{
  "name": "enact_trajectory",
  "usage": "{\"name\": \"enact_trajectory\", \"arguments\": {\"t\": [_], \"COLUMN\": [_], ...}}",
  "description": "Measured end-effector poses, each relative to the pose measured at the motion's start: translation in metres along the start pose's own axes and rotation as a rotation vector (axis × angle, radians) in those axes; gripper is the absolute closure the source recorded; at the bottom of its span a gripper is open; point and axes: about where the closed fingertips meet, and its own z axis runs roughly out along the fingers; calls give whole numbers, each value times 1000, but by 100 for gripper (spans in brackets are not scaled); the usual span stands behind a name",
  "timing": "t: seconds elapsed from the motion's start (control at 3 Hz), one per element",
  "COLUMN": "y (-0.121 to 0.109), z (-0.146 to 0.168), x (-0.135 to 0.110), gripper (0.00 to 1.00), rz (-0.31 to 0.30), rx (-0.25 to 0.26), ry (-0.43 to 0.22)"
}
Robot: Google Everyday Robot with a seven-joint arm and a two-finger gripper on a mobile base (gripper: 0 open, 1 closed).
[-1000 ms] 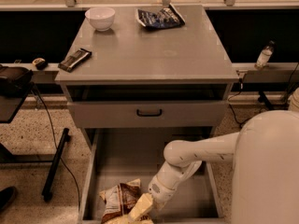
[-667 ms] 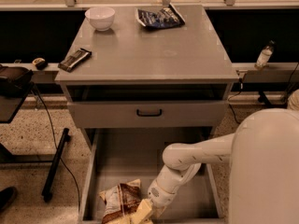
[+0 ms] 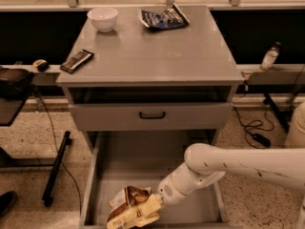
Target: Pick brown chip bag from middle drawer and place on counter
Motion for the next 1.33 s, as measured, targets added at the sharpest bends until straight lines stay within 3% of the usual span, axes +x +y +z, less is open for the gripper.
{"name": "enact_trajectory", "arguments": {"t": [0.33, 0.67, 1.0, 1.33], "y": [12, 19, 31, 34], "z": [-41, -93, -168, -274], "x": [-21, -31, -39, -31], "gripper": [100, 100, 100, 100], "rz": [-123, -254, -402, -576], "rx": [-25, -18, -17, 60], "ry": [-174, -340, -524, -737]}}
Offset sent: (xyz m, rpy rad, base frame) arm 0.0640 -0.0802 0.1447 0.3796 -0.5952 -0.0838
